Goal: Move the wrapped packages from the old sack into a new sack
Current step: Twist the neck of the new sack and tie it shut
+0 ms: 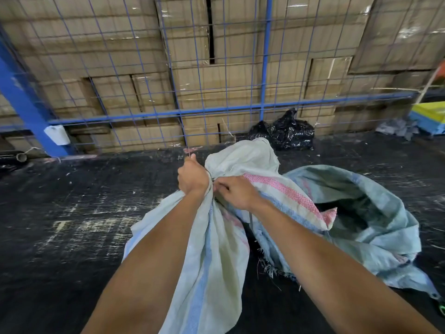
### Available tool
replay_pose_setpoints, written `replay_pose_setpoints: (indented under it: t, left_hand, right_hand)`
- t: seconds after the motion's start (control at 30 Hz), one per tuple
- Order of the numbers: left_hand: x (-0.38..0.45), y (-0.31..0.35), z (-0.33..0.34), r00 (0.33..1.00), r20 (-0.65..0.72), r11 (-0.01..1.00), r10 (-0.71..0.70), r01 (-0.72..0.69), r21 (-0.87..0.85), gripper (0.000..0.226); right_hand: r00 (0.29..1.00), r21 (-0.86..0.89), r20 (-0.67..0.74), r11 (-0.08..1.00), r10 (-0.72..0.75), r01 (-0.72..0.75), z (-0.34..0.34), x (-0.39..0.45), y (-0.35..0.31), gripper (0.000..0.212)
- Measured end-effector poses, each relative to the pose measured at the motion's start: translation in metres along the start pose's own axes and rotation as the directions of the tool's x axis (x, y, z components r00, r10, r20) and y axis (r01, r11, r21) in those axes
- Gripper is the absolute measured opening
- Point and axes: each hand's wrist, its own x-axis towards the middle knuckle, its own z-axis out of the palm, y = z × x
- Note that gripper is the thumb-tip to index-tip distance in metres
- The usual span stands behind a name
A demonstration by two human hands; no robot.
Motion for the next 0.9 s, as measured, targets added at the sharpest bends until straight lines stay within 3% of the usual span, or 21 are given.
replay_pose_setpoints:
  t: [0.1, 0.17, 0.27, 0.37, 0.47, 0.6, 0.73, 0.9]
  left_hand:
    - [-0.007, 0.004, -0.001, 0.999, 0.019, 0.998, 0.049, -0.05, 0.032, 0.048]
    - [-0.006, 0.004, -0.001, 0.992, 0.043, 0.993, 0.116, -0.117, 0.024, 0.047]
    - [-0.004, 0.01, -0.002, 0.941, 0.135, 0.949, 0.311, -0.315, 0.007, 0.048]
    - [-0.002, 0.029, -0.014, 0.866, 0.282, 0.904, 0.414, -0.426, -0.018, 0.048]
    - [0.002, 0.051, -0.028, 0.846, 0.299, 0.891, 0.442, -0.453, -0.033, 0.047]
    - [0.009, 0.064, -0.037, 0.811, 0.279, 0.853, 0.513, -0.519, -0.06, 0.055]
    - [0.008, 0.078, -0.046, 0.792, 0.208, 0.818, 0.574, -0.569, -0.085, 0.054]
    - [-0.007, 0.1, -0.051, 0.75, 0.247, 0.788, 0.614, -0.602, -0.129, 0.034]
  right_hand:
    - [0.989, -0.043, 0.138, 0.998, 0.048, -0.042, -0.036, 0.008, -0.004, 0.027]
    - [0.985, 0.201, 0.098, 0.966, 0.145, -0.162, -0.06, 0.011, -0.009, 0.028]
    - [0.967, 0.623, 0.135, 0.74, 0.218, -0.254, -0.095, 0.013, -0.02, 0.029]
    - [0.952, 0.737, 0.255, 0.604, 0.166, -0.303, -0.116, 0.016, -0.023, 0.026]
    - [0.957, 0.701, 0.268, 0.658, 0.115, -0.275, -0.124, 0.017, -0.021, 0.023]
    - [0.989, 0.646, 0.049, 0.751, 0.141, -0.139, -0.117, 0.018, -0.014, 0.015]
    - [0.973, 0.436, -0.176, 0.898, 0.146, -0.056, -0.104, 0.022, -0.006, 0.015]
    - [0.96, 0.515, -0.223, 0.857, 0.169, -0.031, -0.094, 0.023, -0.009, 0.014]
